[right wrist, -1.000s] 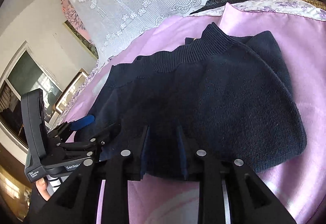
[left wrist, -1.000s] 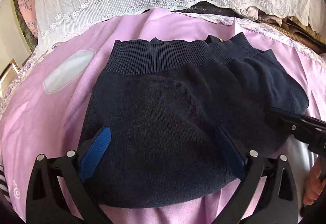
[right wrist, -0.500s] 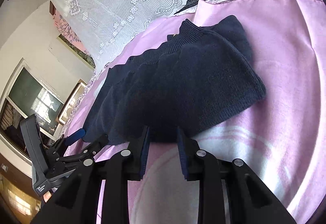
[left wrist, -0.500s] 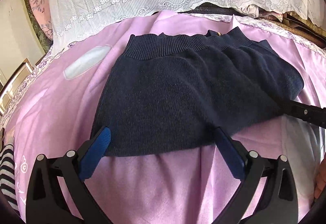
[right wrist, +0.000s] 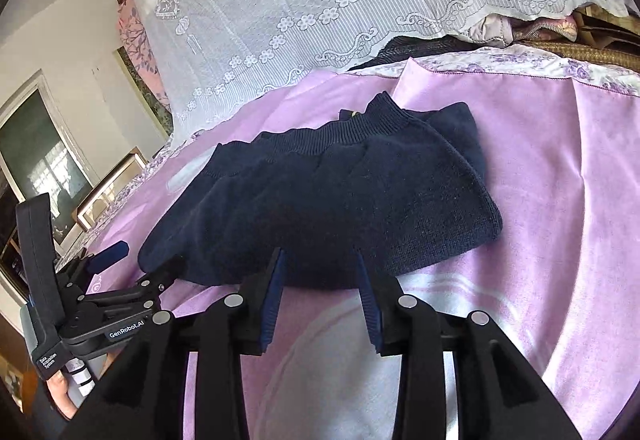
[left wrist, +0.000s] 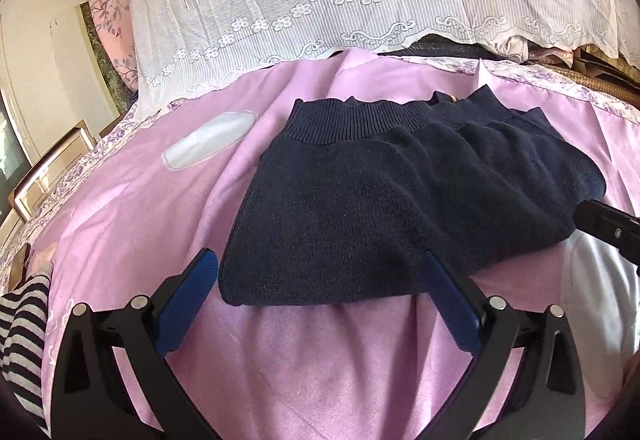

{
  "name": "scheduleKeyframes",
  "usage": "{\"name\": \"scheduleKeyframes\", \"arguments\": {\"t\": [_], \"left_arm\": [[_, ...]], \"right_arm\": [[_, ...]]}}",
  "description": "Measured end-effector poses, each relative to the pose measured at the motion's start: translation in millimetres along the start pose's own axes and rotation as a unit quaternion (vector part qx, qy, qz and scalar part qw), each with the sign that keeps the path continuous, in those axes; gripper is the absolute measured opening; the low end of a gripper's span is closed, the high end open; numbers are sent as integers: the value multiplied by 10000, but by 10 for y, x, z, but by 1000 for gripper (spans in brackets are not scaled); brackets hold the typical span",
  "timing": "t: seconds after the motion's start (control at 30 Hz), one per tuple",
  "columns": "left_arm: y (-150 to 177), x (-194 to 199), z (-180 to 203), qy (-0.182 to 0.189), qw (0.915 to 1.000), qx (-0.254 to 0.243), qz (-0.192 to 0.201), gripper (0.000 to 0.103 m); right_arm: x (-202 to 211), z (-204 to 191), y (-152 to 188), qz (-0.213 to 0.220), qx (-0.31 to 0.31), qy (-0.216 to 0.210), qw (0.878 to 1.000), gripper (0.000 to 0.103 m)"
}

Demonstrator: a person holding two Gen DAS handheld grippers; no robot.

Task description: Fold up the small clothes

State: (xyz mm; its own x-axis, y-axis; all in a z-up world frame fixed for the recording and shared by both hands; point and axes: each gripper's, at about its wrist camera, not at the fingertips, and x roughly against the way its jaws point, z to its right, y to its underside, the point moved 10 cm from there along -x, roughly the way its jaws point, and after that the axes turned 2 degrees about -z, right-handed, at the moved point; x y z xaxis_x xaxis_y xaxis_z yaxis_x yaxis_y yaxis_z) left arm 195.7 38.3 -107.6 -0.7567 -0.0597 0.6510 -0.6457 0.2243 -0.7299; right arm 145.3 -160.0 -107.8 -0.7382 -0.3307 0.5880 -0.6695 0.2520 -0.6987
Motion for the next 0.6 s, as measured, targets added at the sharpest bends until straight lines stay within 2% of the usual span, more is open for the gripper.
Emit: {"name": "scheduleKeyframes", "arguments": {"t": [0.07,0.2,0.23,0.3,0.37,0.5,0.6], "left_arm": [[-22,-31,-23,-3,10000,56,-9,99],[-32,-116,-33,-35,9999,71,-100,99],[-20,-153,-36,-43,9998,67,-170,99],[27,-263,-37,-33,9990,77,-428,99],[74,-350,-42,77,9977,141,-657,99],[98,-372,-73,309,9963,341,-723,99],[71,-273,-132,424,9964,520,-522,99]], "right_arm": [[-13,34,-47,46,-28,85,9999,38],[-64,44,-121,116,52,231,9997,52],[-121,45,-99,-2,80,274,9996,63],[-340,63,36,-573,134,343,9977,69],[-367,60,53,-640,118,328,9973,73],[-340,41,66,-598,112,227,9979,75],[-168,97,-8,-202,-184,-33,9996,75]]}}
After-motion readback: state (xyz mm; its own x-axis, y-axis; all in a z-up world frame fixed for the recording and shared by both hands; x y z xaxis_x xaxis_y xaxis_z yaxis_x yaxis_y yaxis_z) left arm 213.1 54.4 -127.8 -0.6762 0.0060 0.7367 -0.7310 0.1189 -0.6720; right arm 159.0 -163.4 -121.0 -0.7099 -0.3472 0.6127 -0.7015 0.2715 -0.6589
